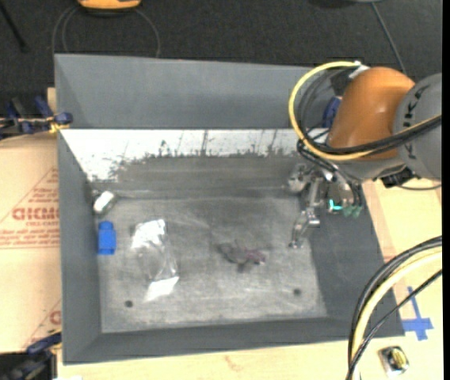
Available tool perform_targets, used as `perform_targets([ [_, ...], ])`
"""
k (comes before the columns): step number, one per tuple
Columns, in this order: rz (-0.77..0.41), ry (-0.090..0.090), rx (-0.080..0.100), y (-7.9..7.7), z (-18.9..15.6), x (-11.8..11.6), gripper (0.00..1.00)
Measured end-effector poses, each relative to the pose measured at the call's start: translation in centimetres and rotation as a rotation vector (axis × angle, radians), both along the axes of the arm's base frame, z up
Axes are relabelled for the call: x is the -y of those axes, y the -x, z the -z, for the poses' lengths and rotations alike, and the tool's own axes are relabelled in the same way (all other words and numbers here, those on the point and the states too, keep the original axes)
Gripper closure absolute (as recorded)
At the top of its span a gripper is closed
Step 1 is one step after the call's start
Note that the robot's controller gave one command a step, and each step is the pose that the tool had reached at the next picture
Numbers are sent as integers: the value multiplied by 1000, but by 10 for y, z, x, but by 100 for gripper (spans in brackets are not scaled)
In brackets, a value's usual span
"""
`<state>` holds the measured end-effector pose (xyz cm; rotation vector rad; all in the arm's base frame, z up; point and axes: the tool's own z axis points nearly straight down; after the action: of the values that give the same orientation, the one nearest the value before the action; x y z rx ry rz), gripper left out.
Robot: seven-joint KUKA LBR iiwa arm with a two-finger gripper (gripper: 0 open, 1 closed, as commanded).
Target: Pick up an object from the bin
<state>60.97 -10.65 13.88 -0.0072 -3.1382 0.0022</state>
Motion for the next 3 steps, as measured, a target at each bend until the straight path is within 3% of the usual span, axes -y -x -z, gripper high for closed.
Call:
perform_targets([
  [1,-107,-4,-3,80,39,-68,0],
  [2,102,-2,7,71,61,-82,0],
  [3,99,0,9,70,60,-81,100],
])
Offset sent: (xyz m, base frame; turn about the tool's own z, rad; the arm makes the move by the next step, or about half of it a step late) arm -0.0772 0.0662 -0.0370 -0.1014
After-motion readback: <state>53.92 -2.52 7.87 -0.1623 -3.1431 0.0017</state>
